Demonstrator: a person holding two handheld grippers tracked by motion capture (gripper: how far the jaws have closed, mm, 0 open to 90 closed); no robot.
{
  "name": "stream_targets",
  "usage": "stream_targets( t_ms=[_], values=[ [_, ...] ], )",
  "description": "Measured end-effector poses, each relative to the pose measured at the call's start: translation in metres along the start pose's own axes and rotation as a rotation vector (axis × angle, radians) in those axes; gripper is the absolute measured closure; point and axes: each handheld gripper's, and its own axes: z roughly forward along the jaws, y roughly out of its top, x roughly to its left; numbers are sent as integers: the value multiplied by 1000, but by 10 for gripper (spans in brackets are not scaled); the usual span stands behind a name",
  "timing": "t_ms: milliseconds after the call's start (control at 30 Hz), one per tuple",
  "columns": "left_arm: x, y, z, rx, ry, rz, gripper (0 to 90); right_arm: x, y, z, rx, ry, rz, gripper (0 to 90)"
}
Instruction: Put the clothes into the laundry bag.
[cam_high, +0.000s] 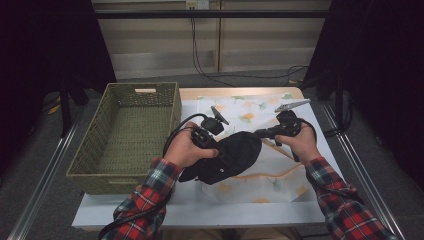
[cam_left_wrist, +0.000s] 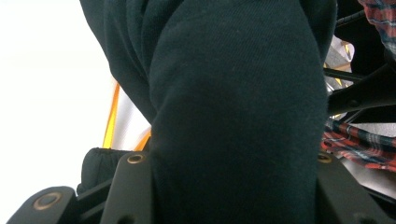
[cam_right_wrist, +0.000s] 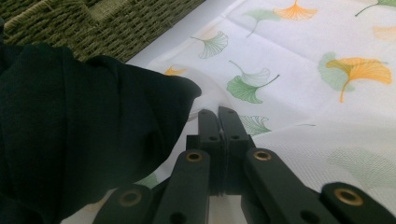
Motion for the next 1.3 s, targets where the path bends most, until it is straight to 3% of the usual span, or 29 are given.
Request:
stream_targets(
  t_ms=[700, 867, 1300],
  values=[
    [-4, -7, 13, 18, -10, 22, 554, 1, 4, -2, -6, -4, 4, 900],
    [-5, -9, 19, 43, -13, 36, 554, 1, 5, -2, -10, 6, 8, 900],
    [-6, -6, 27, 59, -7, 30, 554, 7, 9, -2, -1, 0, -5, 900]
  ],
)
